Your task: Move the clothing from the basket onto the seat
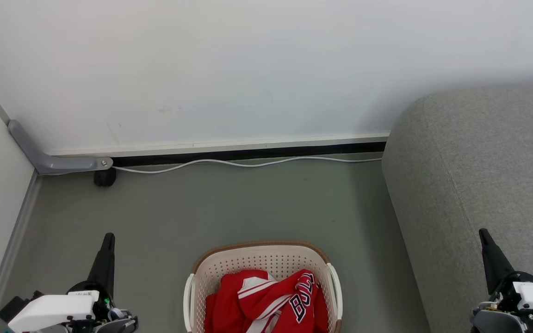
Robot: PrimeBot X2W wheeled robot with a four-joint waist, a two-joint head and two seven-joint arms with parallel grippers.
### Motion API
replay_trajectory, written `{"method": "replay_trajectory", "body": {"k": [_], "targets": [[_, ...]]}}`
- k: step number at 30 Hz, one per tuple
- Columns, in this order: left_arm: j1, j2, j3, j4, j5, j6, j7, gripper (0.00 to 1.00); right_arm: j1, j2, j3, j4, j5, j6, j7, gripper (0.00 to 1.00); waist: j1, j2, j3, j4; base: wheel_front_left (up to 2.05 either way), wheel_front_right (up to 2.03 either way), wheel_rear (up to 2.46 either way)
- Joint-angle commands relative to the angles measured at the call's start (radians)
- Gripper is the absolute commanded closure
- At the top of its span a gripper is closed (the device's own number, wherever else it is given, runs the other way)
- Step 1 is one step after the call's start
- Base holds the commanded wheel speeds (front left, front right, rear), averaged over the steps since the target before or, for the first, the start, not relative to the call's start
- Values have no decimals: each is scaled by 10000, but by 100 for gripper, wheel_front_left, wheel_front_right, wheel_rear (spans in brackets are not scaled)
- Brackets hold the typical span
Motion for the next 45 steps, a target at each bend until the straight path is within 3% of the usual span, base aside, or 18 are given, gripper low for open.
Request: {"method": "replay_trajectory", "body": {"k": [1, 39, 40, 41, 42, 45], "targets": [[-575, 116, 327, -283, -40, -83, 71, 100, -364, -104, 173, -311, 118, 44, 73, 100, 0, 0, 0, 0, 0, 0, 0], [-575, 116, 327, -283, -40, -83, 71, 100, -364, -104, 173, -311, 118, 44, 73, 100, 0, 0, 0, 0, 0, 0, 0], [18, -3, -4, 36, 4, 4, -9, 0, 5, 2, 11, 35, -7, 0, -3, 0, 0, 0, 0, 0, 0, 0, 0], [51, -28, -9, 122, 5, 6, -12, 100, 41, 22, 26, 107, -10, -2, -4, 100, 0, 0, 1, 0, 0, 0, 0], [134, -67, -13, 264, 6, 6, -13, 0, 125, 66, 49, 239, -14, -2, -6, 0, 0, 0, 3, 1, 0, 0, 0], [344, -183, -29, 533, 18, 5, -44, 0, 316, 153, 80, 472, -22, -1, -14, 0, 1, 0, 21, 0, 0, 0, 0]]}}
